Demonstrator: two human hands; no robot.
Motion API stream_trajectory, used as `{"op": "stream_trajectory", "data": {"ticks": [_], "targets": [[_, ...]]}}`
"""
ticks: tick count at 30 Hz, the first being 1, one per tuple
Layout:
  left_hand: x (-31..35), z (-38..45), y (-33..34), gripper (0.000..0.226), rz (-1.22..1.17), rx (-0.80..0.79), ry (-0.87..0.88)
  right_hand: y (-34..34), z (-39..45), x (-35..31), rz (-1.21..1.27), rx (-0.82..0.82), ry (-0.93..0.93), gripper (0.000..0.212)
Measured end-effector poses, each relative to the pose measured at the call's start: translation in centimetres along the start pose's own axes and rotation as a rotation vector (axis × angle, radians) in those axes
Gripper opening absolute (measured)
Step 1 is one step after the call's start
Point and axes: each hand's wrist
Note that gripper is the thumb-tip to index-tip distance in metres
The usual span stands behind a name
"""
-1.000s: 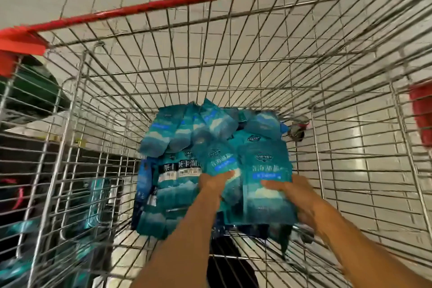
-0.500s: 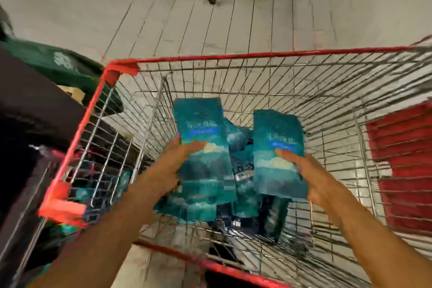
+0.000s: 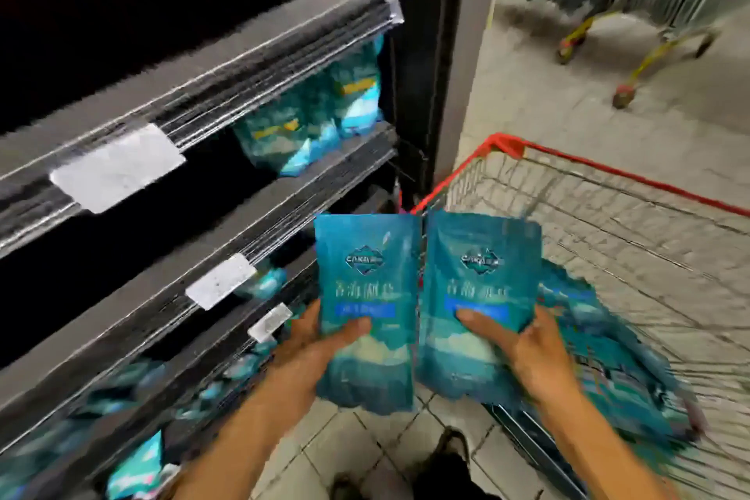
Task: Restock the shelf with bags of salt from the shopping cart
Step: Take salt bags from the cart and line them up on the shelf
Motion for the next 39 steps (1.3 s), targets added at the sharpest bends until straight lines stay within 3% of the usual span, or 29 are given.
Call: {"op": "stream_trajectory", "data": {"ticks": [6,9,13,16,24,30,36,39], "targets": [[-2.8,-5.2,-9.2,0.043,-0.071,0.201,0.117,12.6,-1.0,4.0,-0.127,-0.303,0.060,0.014],[-4.4,-5.9,-12.6,0.042,-0.136,0.281,0.137,17.3,-1.3,5.5,-0.156,-0.392,0.067,0.007],[-6.6,-4.7,-17.2,0.041,-0.181,0.306,0.165,22.9,-0.2,7.8,-0.188,-0.570,0.067,0.037],[-7.5,-2.8,-20.0,0.041,-0.206,0.363,0.214,26.6,1.6,10.3,-0.237,-0.616,0.054,0.041],[-8.5,2.2,-24.6,0.039,-0.070,0.692,0.491,33.6,6.1,14.5,-0.191,-0.545,-0.072,0.031],[-11.8,2.8,-27.1,0.008,0.004,0.889,0.701,37.4,7.9,14.5,-0.125,-0.449,-0.168,0.040],[-13.7,3.6,-28.5,0.010,0.056,0.987,0.704,41.0,8.6,13.6,-0.295,-0.233,-0.415,0.045],[-13.4,3.9,-28.8,0.012,0.044,0.986,0.712,42.6,9.2,13.7,-0.323,-0.158,-0.497,0.032]]}}
Point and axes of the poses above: each hand's wrist, its own z-axis towards the middle knuckle, its own y-axis out of the palm, x = y × z, and after that the axes turned 12 degrees about -z, right-handed
